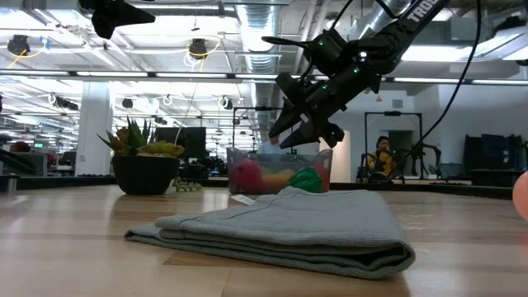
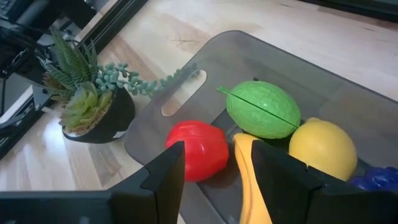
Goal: Pick and placing Produce into tupperware
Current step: Put the bell pepper into the black bin
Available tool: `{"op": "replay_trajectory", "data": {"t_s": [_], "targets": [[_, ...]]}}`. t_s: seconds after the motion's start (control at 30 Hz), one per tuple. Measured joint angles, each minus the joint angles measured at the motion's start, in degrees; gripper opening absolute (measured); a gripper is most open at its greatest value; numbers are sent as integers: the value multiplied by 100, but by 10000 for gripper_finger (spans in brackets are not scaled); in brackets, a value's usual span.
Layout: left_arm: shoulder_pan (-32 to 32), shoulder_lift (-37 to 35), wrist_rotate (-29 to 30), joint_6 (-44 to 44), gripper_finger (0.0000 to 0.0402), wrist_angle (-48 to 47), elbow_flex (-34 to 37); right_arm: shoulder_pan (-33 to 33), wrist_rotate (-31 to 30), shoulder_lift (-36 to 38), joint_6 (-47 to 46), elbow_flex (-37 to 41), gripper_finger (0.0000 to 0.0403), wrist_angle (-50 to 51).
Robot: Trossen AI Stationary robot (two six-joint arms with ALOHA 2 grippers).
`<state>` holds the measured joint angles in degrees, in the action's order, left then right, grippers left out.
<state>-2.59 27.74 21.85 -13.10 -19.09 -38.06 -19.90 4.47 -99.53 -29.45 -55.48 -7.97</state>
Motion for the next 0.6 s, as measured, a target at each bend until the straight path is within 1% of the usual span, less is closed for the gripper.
{"op": "replay_trajectory", "data": {"t_s": [0.23, 0.37, 0.6], "targets": [[-1, 0, 0, -2, 227, -87, 0, 6, 2, 4, 23, -8, 202, -12], [-2, -1, 0, -4, 227, -101, 0, 109, -13, 7, 379, -316, 199, 152], [0, 0, 0, -15, 227, -101, -1, 269, -177, 11, 1050, -1059, 191, 1219]]}}
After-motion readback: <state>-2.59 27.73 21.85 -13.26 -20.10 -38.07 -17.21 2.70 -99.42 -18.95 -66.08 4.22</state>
